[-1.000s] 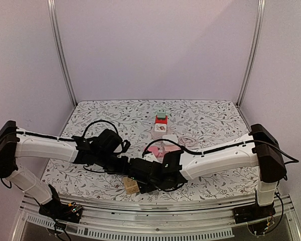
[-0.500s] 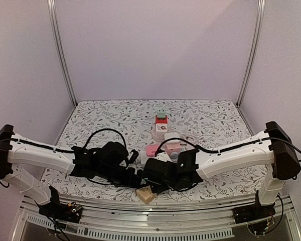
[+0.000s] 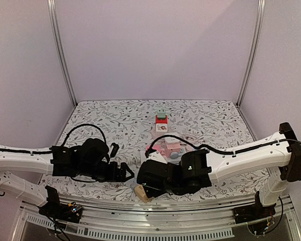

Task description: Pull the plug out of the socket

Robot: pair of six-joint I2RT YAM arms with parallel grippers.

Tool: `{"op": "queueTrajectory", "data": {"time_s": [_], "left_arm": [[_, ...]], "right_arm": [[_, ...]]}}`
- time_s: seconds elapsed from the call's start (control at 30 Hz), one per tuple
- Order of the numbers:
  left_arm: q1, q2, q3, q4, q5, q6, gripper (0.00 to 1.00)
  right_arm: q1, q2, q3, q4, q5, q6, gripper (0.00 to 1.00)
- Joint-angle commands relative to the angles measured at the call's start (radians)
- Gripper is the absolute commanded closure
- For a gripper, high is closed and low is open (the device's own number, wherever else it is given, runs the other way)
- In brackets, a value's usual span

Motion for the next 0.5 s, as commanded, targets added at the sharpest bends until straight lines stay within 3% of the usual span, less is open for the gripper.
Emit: {"op": "queueTrajectory", "data": {"time_s": [0.0,0.47], "left_arm": [[0.03,-0.065,-0.045,-0.047,-0.015,-0.018,0.04],[0.049,-0.119,-0.124,-0.014,0.026,-0.071,0.04]], "right_arm": [[0.016,0.097,0.065,0.034,-0.039,-0.045,0.16],[0.032,0.243,0.158,0.083,-0.106,-0.122,0.24]]}}
